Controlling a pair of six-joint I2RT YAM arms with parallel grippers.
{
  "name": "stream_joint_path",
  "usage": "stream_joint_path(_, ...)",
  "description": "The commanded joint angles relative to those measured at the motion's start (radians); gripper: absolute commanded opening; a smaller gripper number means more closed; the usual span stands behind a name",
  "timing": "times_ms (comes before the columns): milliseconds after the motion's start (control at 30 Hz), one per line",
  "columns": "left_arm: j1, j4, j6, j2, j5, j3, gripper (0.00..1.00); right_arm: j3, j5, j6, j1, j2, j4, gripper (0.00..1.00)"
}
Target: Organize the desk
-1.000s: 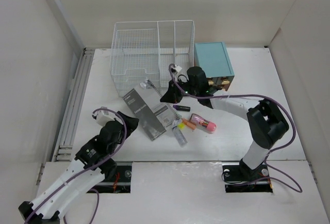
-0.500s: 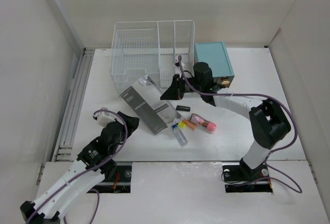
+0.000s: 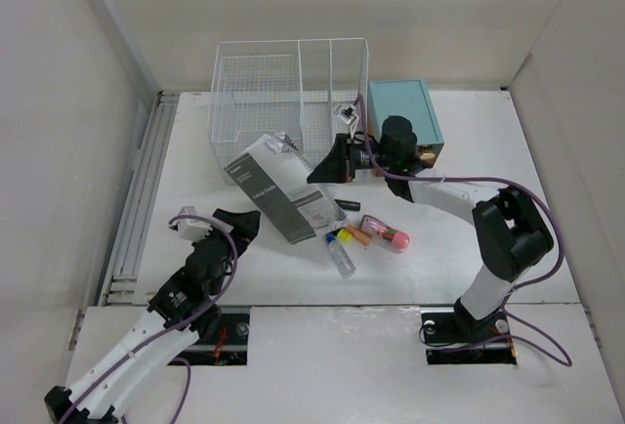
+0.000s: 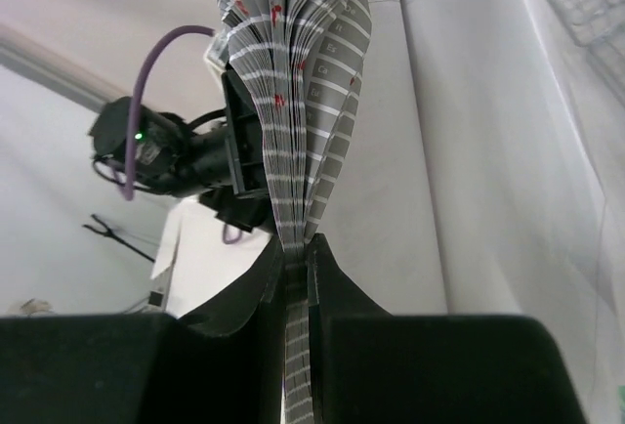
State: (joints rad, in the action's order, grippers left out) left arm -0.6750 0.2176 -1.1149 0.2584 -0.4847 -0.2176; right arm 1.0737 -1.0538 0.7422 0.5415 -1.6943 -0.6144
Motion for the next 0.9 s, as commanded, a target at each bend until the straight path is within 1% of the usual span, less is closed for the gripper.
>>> stream_joint_path(0, -0.006, -0.148, 0.058, -0.067, -0.041, 0.030, 0.83, -0.006, -0.084, 0.167, -0.002, 0.065, -0.336, 0.00)
stream_joint_path(33, -0.006, -0.187, 0.078, -0.106, -0.041, 0.049, 0.86, -0.006, -0.095, 0.202, -0.002, 0.065, -0.358, 0.00)
stream_joint_path(67, -0.006, -0.204, 0.105, -0.128, -0.041, 0.049, 0.88, -0.015, -0.095, 0.203, -0.002, 0.065, -0.376, 0.00)
stream_joint_path(100, -0.006, -0.222, 0.121, -0.151, -0.032, 0.064, 0.88, -0.015, -0.095, 0.212, -0.011, 0.065, -0.377, 0.00)
stream_joint_path(167, -0.006, -0.257, 0.130, -0.217, -0.022, 0.089, 0.91, -0.015, -0.104, 0.212, -0.011, 0.065, -0.386, 0.00)
stream_joint_path(233, -0.006, -0.258, 0.142, -0.254, -0.022, 0.099, 0.92, -0.024, -0.104, 0.244, -0.011, 0.056, -0.441, 0.00)
stream_joint_path(267, -0.006, -0.245, 0.142, -0.280, -0.022, 0.100, 0.92, -0.024, -0.104, 0.288, -0.011, 0.056, -0.468, 0.00)
stream_joint_path(367, -0.006, -0.236, 0.151, -0.291, -0.002, 0.100, 0.95, -0.035, -0.115, 0.367, -0.011, 0.027, -0.562, 0.00)
stream_joint_path(433, -0.006, -0.268, 0.168, -0.291, 0.026, 0.109, 0.95, -0.035, -0.126, 0.399, -0.011, 0.015, -0.602, 0.00)
stream_joint_path(700, -0.006, -0.394, 0.264, -0.291, 0.109, 0.070, 0.95, -0.044, -0.146, 0.604, -0.011, -0.045, -0.896, 0.00)
stream_joint_path(733, -0.006, -0.418, 0.279, -0.300, 0.119, 0.070, 0.96, -0.044, -0.146, 0.635, -0.011, -0.057, -0.916, 0.00)
stream_joint_path(867, -0.006, -0.442, 0.288, -0.309, 0.167, 0.049, 0.96, -0.044, -0.155, 0.667, -0.011, -0.077, -0.979, 0.00)
